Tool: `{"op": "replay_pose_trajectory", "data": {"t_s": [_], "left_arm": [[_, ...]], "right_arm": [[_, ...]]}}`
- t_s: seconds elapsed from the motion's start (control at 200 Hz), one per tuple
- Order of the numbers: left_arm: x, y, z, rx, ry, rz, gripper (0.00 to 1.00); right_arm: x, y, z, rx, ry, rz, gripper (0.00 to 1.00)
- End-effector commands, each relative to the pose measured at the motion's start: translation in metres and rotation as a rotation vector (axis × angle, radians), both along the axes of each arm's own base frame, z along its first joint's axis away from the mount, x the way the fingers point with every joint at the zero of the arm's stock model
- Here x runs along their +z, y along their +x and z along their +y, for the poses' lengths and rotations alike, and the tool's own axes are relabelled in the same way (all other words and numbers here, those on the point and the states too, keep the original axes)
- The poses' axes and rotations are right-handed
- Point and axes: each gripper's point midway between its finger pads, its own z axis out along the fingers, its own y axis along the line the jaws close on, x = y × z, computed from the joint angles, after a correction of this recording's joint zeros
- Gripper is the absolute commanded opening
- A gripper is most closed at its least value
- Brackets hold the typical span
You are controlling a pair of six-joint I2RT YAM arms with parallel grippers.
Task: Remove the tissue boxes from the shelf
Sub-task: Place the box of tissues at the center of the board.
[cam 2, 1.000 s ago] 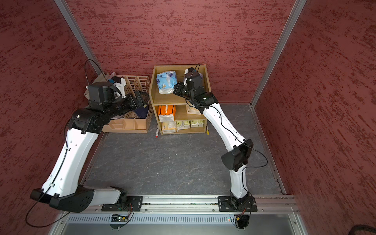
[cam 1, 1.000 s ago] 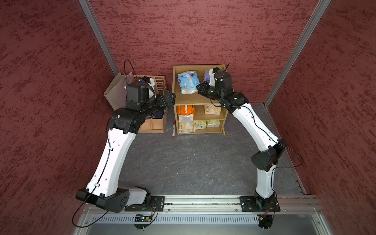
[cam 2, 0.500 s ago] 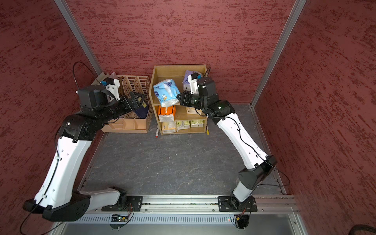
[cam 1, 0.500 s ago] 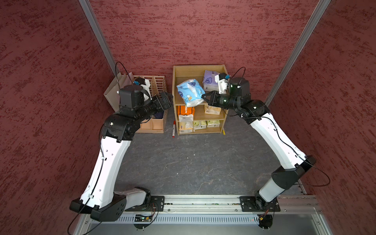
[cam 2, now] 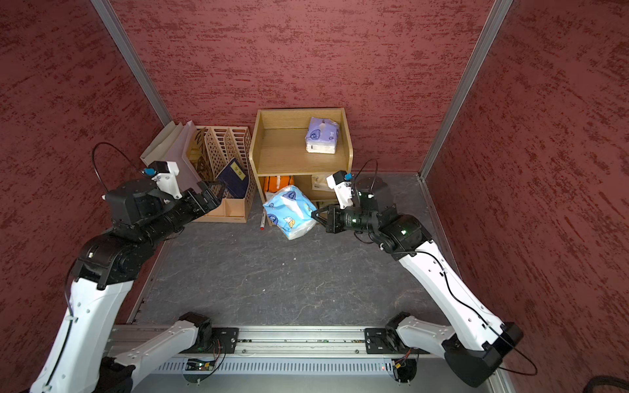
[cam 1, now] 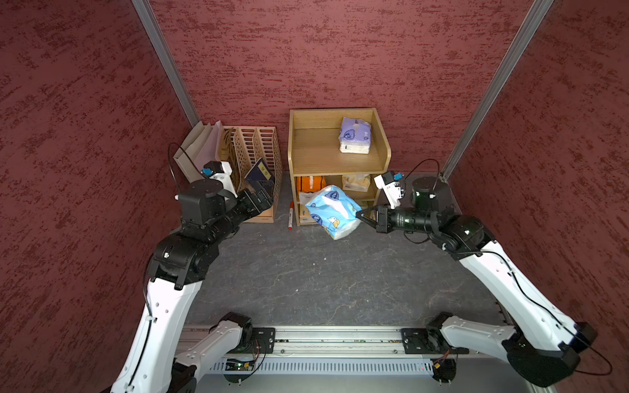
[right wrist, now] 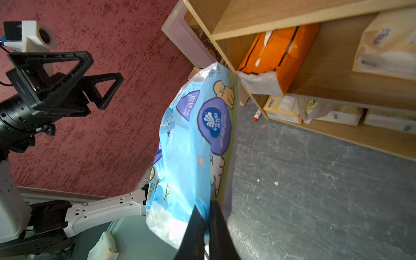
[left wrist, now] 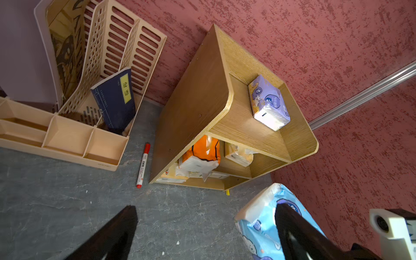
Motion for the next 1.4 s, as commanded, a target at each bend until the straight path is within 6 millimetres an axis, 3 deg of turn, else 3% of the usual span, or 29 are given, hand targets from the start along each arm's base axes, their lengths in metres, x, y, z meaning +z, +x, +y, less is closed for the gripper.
{"op": "replay_pose_trajectory", "data": {"t_s": [0.0,0.14,0.321,0.486,0.666,0.766,0.862,1.012,1.182,1.242,1.267,1.398], "left_arm": [[-0.015,0.006,0.000,0.060,-0.118,0.045,1.00],[-0.030,0.007,-0.016,0.017,-0.204,0.085,1.00],[-0.034,0.000,-0.011,0.037,-0.155,0.101,1.00],[-0.036,-0.007,-0.002,0.063,-0.118,0.097,1.00],[-0.041,-0.007,-0.002,0.060,-0.098,0.111,1.00],[-0.043,-0.008,0.001,0.070,-0.084,0.117,1.00],[-0.046,-0.007,0.002,0.077,-0.081,0.121,1.00],[-0.056,-0.004,0.001,0.080,-0.072,0.135,1.00],[-0.080,-0.005,0.007,0.121,-0.084,0.181,1.00],[-0.086,-0.006,0.007,0.125,-0.097,0.192,1.00],[-0.089,-0.006,0.007,0.129,-0.101,0.199,1.00],[-0.096,-0.003,0.004,0.128,-0.124,0.214,1.00]], "right_arm": [[-0.052,-0.005,0.006,-0.001,-0.104,0.082,0.00],[-0.104,-0.007,0.039,0.048,-0.148,0.155,0.00],[-0.156,-0.001,0.083,0.110,-0.160,0.234,0.00],[-0.192,0.018,0.091,0.062,-0.228,0.221,0.00],[-0.234,0.022,0.098,0.085,-0.293,0.283,0.00],[-0.247,0.021,0.101,0.096,-0.310,0.317,0.08],[-0.254,0.022,0.094,0.070,-0.359,0.335,0.25],[-0.242,0.025,0.067,-0.031,-0.438,0.295,0.41],[-0.224,0.007,0.038,-0.071,-0.450,0.287,0.43],[-0.234,-0.005,0.032,-0.063,-0.452,0.330,0.42],[-0.229,-0.010,0.030,-0.063,-0.426,0.329,0.42],[-0.255,-0.031,0.025,-0.049,-0.408,0.400,0.38]]}}
